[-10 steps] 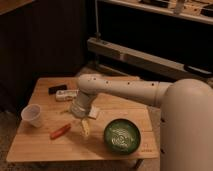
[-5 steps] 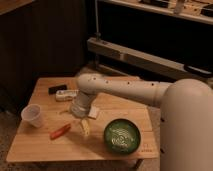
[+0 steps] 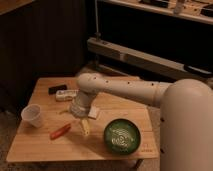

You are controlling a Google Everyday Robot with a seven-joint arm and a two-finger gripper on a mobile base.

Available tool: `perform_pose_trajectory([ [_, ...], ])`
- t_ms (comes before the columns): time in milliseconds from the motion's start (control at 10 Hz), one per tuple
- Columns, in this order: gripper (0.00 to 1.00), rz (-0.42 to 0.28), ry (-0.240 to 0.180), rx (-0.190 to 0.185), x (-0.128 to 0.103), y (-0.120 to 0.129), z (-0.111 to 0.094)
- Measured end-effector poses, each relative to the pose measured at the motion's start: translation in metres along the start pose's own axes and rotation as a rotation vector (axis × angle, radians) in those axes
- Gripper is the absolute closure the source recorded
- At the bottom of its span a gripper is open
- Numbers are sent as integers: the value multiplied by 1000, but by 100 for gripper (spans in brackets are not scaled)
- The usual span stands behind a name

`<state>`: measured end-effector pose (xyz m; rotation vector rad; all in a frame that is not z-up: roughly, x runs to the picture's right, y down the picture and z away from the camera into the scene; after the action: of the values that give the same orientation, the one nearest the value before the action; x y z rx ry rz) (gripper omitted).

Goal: Place the pepper in the ceramic cup

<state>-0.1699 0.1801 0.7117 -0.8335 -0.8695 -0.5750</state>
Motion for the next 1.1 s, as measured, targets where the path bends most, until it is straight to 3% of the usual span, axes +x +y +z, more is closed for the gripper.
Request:
perform_pose_trajectory([
  [1100,0,-35,-23,-15,-6,1,-1],
])
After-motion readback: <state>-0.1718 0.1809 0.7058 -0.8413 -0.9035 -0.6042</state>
